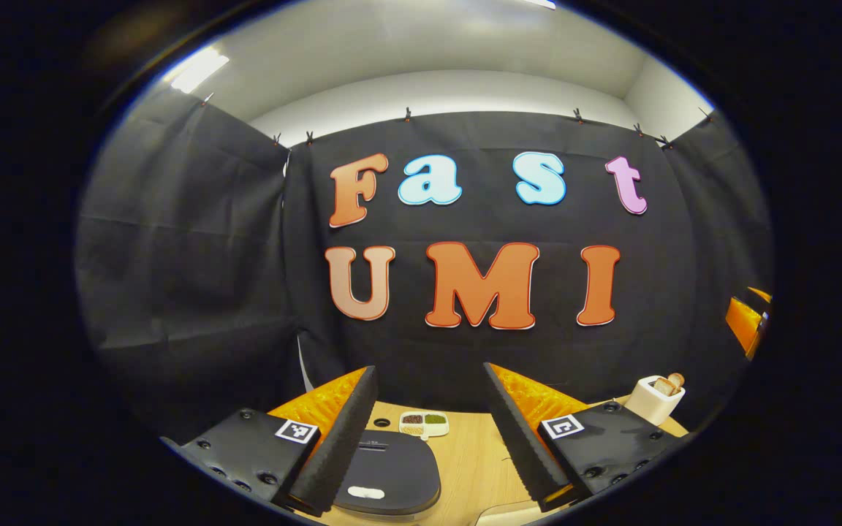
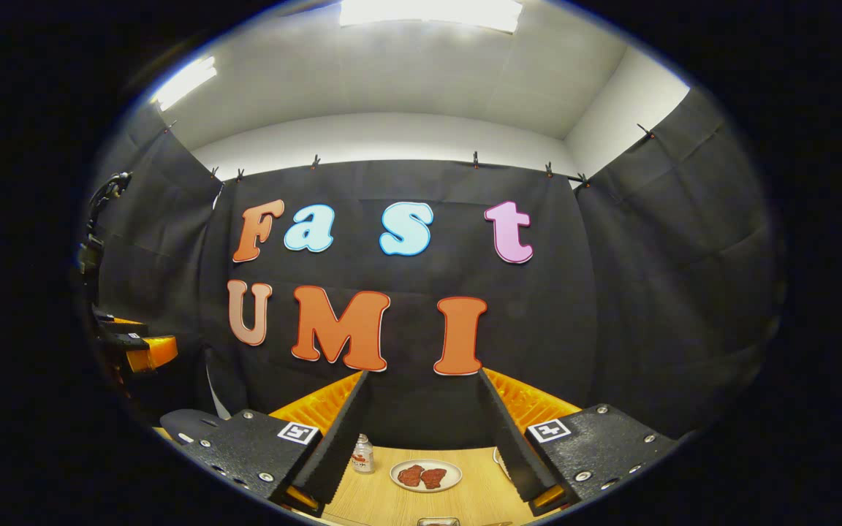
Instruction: Close the left gripper, press the button to open the rice cooker; take a wooden spoon from the chopstick holder with the right hand, scoop a spoonful of rice and pour it into the rice cooker, then put the wooden spoon back into the chopstick holder.
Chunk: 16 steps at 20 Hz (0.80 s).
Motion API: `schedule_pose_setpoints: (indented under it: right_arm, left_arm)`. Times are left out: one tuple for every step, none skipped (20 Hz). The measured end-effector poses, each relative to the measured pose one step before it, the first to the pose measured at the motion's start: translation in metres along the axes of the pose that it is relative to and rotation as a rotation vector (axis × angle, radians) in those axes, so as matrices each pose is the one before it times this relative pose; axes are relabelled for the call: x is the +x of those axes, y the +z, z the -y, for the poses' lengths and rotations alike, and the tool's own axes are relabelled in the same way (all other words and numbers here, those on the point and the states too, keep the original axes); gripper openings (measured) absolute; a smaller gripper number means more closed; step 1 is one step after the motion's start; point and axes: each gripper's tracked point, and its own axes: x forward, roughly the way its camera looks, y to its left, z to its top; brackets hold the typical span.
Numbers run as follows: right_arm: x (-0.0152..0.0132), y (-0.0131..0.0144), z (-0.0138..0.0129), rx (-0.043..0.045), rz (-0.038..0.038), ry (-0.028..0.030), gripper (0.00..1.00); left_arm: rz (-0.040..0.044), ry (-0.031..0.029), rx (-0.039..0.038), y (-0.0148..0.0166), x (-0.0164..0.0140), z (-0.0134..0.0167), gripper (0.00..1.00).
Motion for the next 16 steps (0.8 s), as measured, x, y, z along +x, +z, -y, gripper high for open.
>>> schedule_pose_setpoints:
  right_arm:
    - [0.00039, -0.00766, -0.00029, -0.00341, -0.02125, 0.00014, 0.89]
    - [0.00074, -0.00558, 0.00002, -0.00529, -0.01862, 0.00113, 0.91]
    - [0.00017, -0.00378, 0.00279, -0.01083, -0.01085, -0.00634, 0.91]
    - [-0.00036, -0.00195, 0.00285, -0.01382, -0.00574, -0.00623, 0.89]
    - [0.00075, -0.00371, 0.00266, -0.01058, -0.00699, -0.00587, 0.91]
    - [0.0007, -0.00399, 0.00209, -0.00614, -0.01193, -0.00484, 0.91]
    - [0.00014, -0.00596, 0.00248, 0.00038, -0.01867, -0.00527, 0.89]
    - [-0.00005, -0.00561, 0.00129, 0.00323, -0.01933, -0.00094, 0.89]
    - [0.00045, -0.00605, 0.0028, 0.00098, -0.02042, -0.0047, 0.91]
    - [-0.00079, -0.00535, 0.00297, -0.0019, -0.01725, -0.00631, 0.91]
    - [0.00008, -0.00444, 0.00347, -0.00422, -0.01503, -0.01112, 0.91]
    - [-0.00031, -0.00438, 0.00296, -0.00411, -0.01145, -0.00776, 0.89]
    - [-0.0012, -0.00344, 0.00254, -0.00509, -0.00989, -0.00723, 0.89]
    - [-0.00023, -0.00381, 0.00222, -0.00309, -0.0094, -0.00596, 0.89]
    - [-0.00041, -0.00386, 0.00108, -0.00215, -0.01184, -0.00415, 0.89]
    - [-0.00069, -0.00509, 0.00303, 0.00117, -0.01339, -0.00579, 0.89]
  left_arm:
    - [-0.03822, 0.00067, -0.02392, -0.00802, 0.00497, -0.00427, 1.0]
    - [-0.0436, -0.0027, -0.02013, -0.00638, 0.00505, -0.00393, 0.96]
    - [-0.0481, 0.00131, -0.01608, -0.00773, 0.00553, -0.00506, 0.92]
    - [-0.04819, 0.01011, -0.00885, -0.00731, 0.00679, -0.00651, 0.88]
    - [-0.05669, 0.01451, -0.00393, -0.01078, 0.00763, -0.0075, 0.88]
    - [-0.056, 0.00577, -0.00423, -0.01025, 0.00716, -0.00478, 0.88]
    - [-0.0588, 0.00186, -0.00402, -0.01233, 0.00611, -0.00222, 0.89]
    - [-0.06739, 0.01515, 0.00095, -0.01192, 0.00688, -0.00635, 0.88]
    - [-0.04949, 0.02467, -0.0116, -0.00888, 0.00598, -0.00717, 0.9]
    - [-0.05313, 0.00065, -0.01069, -0.00848, 0.00798, -0.00394, 0.83]
    - [-0.05434, 0.01101, -0.01317, -0.01538, 0.00698, -0.00363, 0.75]
    - [-0.06496, 0.01261, -0.03374, -0.01114, 0.00731, -0.0052, 0.53]
    - [-0.09593, 0.00903, -0.03482, -0.01714, 0.0068, -0.00664, 0.31]
    - [-0.09268, -0.00075, -0.03867, -0.01678, 0.00717, -0.00345, 0.08]
    - [-0.08506, -0.01035, -0.02561, -0.01586, 0.00875, -0.00301, 0.07]
    - [-0.06424, 0.01214, -0.01693, -0.01011, 0.0063, -0.00787, 0.09]
